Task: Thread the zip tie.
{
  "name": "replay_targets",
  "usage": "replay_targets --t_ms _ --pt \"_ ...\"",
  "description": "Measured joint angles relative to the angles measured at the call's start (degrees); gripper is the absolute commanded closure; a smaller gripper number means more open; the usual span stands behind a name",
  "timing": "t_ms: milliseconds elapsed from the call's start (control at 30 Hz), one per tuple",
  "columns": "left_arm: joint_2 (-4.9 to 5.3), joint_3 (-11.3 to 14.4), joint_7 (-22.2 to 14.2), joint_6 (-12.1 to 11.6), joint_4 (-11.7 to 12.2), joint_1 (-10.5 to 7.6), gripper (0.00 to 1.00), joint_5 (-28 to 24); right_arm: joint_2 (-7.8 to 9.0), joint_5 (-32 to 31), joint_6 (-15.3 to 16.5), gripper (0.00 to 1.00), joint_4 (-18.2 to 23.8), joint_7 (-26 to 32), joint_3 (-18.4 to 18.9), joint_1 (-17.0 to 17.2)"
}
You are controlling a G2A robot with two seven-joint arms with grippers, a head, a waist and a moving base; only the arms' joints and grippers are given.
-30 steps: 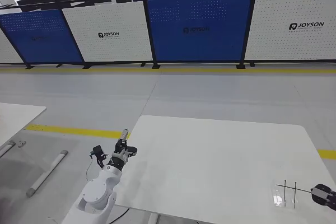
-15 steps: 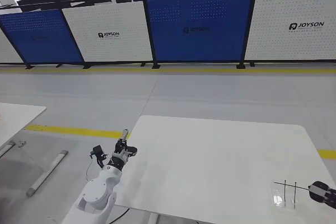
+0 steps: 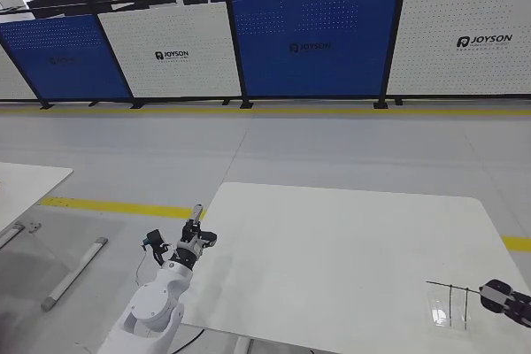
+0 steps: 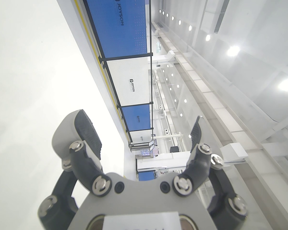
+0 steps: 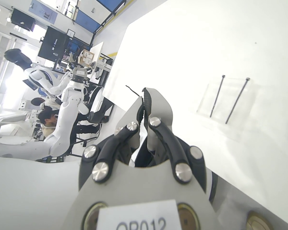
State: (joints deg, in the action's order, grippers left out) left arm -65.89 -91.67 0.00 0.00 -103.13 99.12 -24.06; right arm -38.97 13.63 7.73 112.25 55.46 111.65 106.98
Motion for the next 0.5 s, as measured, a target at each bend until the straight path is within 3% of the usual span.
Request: replay_targets --t_ms 167,367,500 --pt "0.00 0.0 0.0 0.0 0.0 0.00 0.00 0.0 0.36 -2.2 -1.0 1.00 1.7 4.0 -6.2 -5.3" --pt "0.00 0.0 0.0 0.0 0.0 0.00 0.00 0.0 0.48 -6.2 -4.9 1.00 -0.5 10.0 -19.0 -15.6" --pt "0.00 0.0 0.0 0.0 0.0 0.00 0.00 0.0 0.47 -6.1 -4.8 1.00 -0.5 9.6 -18.3 -15.3"
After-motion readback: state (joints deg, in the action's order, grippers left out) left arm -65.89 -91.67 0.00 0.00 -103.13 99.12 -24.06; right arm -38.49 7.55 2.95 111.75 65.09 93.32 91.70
